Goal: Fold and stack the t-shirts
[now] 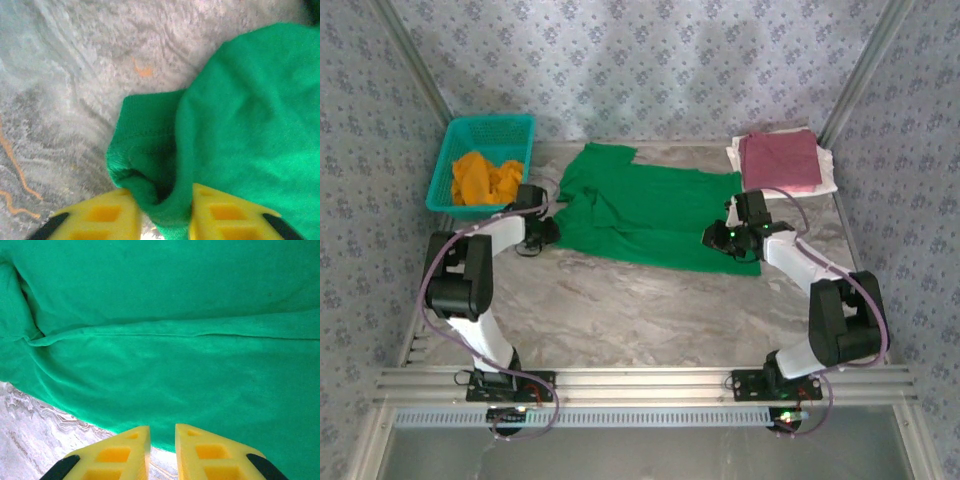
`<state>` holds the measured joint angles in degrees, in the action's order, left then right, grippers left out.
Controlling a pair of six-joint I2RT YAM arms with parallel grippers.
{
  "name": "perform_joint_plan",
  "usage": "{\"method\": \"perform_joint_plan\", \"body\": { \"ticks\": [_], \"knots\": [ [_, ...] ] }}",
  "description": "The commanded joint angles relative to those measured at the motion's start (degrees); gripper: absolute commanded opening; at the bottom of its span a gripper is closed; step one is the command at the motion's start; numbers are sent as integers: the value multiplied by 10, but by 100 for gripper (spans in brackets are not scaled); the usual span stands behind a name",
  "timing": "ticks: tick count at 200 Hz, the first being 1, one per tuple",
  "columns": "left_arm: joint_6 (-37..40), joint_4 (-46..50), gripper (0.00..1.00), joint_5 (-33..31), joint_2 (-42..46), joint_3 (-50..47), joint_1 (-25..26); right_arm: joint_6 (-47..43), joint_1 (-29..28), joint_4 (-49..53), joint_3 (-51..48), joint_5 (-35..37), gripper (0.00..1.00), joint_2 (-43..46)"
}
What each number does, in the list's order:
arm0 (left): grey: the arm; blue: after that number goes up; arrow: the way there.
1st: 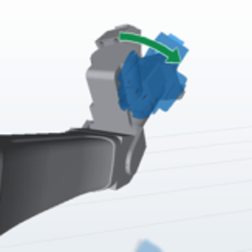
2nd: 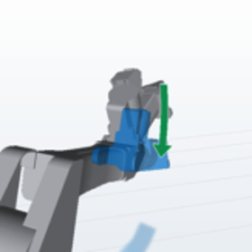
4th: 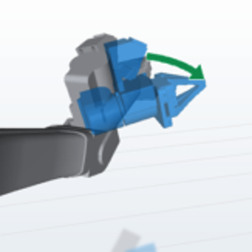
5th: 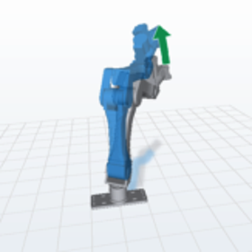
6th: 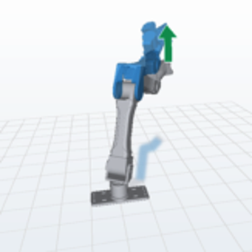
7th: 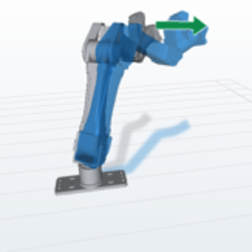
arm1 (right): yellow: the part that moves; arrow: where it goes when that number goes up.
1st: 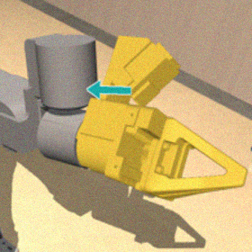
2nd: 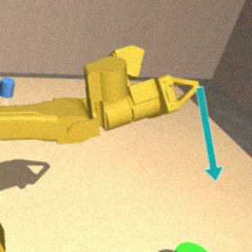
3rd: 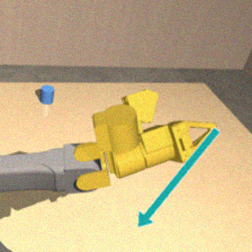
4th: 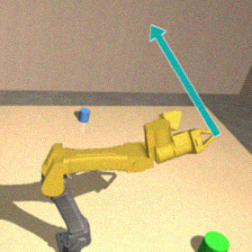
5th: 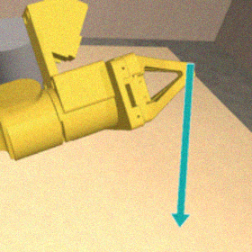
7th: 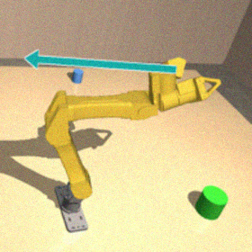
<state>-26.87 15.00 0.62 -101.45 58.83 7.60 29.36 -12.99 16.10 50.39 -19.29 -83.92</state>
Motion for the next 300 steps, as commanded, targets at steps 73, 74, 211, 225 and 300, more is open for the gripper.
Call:
{"method": "perform_joint_plan", "body": {
  "ticks": [73, 74, 211, 225, 300],
  "knots": [
    [-34, 61, 0, 14, 98, -82, -1, 4, 6, 15, -23, 14, 22, 28],
    [-36, 62, 0, 14, 100, -84, -1, 4, 6, 15, -24, 14, 22, 27],
    [-98, 192, 59, -43, 367, -187, 0, 8, 11, -1, -19, -6, 21, 15],
    [-95, 196, 55, -46, 398, -164, 10, 6, 10, 0, -17, -6, 21, 17],
    [-90, 104, 58, 6, 178, -33, 137, 6, 3, -6, -2, -8, 22, 11]
  ]
}}
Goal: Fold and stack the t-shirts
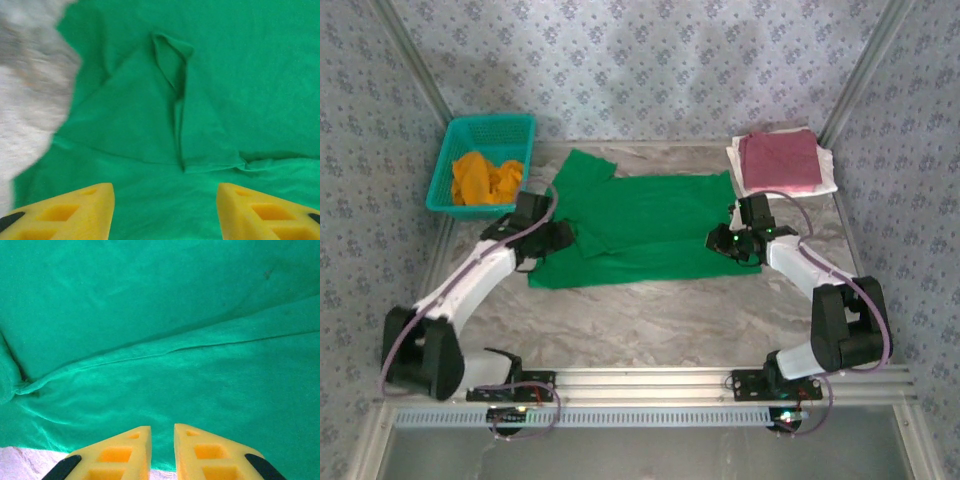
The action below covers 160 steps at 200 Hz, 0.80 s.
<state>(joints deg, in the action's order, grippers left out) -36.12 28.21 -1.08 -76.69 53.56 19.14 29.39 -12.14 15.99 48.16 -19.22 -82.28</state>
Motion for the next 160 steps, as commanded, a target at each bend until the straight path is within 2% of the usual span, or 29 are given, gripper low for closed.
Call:
{"method": "perform_joint_plan", "body": {
  "ticks": [1, 59, 82, 134, 160],
  "knots": [
    [2, -29, 58, 23, -73, 21, 22, 5, -5, -5, 20, -8, 22, -6],
    [20, -62, 54, 17, -221, 101, 32, -1, -4, 5, 24, -7, 22, 1],
    [28, -66, 50, 17, -256, 124, 32, -2, -1, 6, 22, -6, 23, 8],
    [26, -66, 48, 12, -305, 143, 32, -2, 5, 5, 17, -7, 23, 12],
    [25, -71, 31, 14, -310, 141, 33, -3, 7, 6, 16, -7, 23, 14]
  ]
}}
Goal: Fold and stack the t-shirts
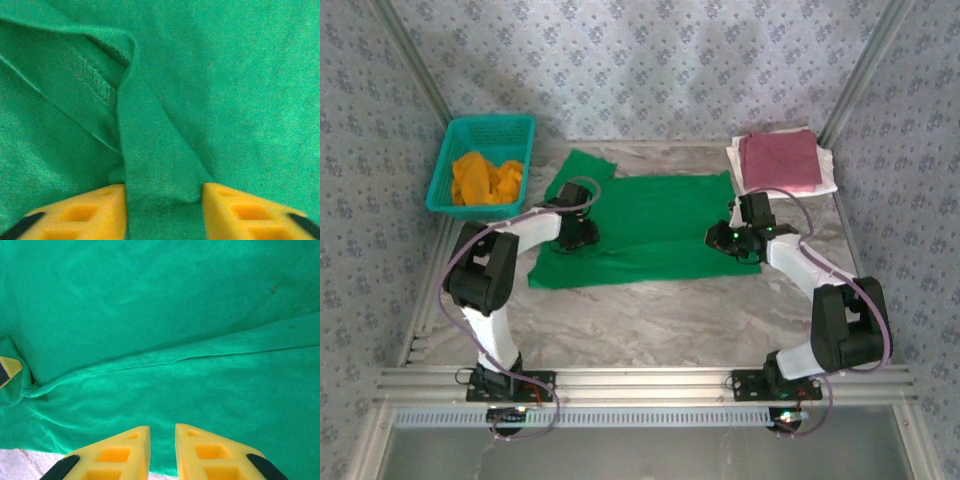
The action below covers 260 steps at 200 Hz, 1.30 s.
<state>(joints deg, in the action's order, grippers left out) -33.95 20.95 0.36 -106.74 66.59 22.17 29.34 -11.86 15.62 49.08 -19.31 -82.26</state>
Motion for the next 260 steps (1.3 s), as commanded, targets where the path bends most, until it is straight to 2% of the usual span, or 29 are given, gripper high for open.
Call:
{"method": "perform_joint_plan", "body": {
  "ticks": [1, 29, 90, 123, 138, 155, 188, 224, 240, 260],
  "knots": [
    [4, 2, 31, -1, -9, 11, 2, -3, 4, 9, 6, -6, 23, 14],
    [7, 10, 12, -10, -3, 21, 4, -4, 7, 11, 9, -8, 23, 15],
    [33, 63, 7, -26, -39, 120, 16, -1, 7, 11, 7, -8, 23, 17],
    [59, 105, 19, -27, -104, 215, 25, -1, 7, 11, 5, -8, 23, 21],
    [69, 131, 39, -33, -131, 263, 28, -2, 7, 11, 3, -9, 24, 22],
    [74, 148, 42, -40, -138, 295, 31, -2, 7, 13, 3, -10, 25, 23],
    [61, 127, 44, -38, -75, 253, 36, -3, 8, 17, 4, -6, 25, 27],
    [20, 66, 49, -47, 54, 94, 38, -3, 8, 17, 6, -4, 25, 25],
    [8, 66, 48, -47, 76, 53, 38, -4, 8, 16, 7, -4, 25, 22],
    [-4, 54, 41, -48, 77, 18, 36, -2, 8, 8, 6, -8, 25, 14]
  ]
}}
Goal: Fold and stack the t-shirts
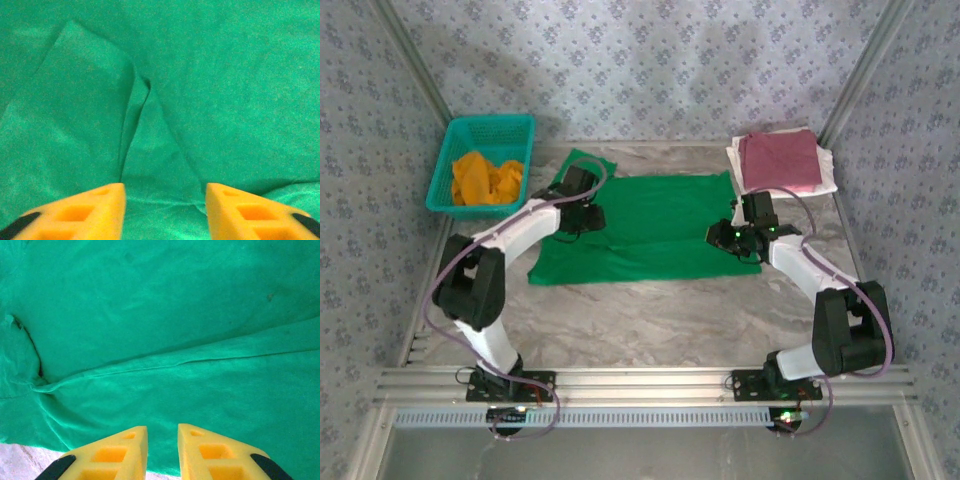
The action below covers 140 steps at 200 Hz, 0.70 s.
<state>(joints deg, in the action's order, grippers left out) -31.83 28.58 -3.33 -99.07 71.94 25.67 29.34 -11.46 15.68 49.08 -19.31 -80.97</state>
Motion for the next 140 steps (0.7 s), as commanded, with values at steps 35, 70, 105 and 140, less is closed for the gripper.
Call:
{"method": "perform_joint_plan", "body": {
  "ticks": [35, 70, 105, 140],
  "knots": [
    [-25, -48, 40, -3, -43, -40, 0, -2, 3, 1, 8, -13, 25, -9],
    [-21, -61, 40, 18, -98, -9, 4, -2, 3, 3, 7, -13, 25, -4],
    [-14, -63, 18, 18, -121, 24, 12, -2, 5, 4, 2, -10, 25, 5],
    [-3, -27, 8, 3, -137, 78, 17, -2, 5, 5, -1, -12, 25, 9]
  ]
}}
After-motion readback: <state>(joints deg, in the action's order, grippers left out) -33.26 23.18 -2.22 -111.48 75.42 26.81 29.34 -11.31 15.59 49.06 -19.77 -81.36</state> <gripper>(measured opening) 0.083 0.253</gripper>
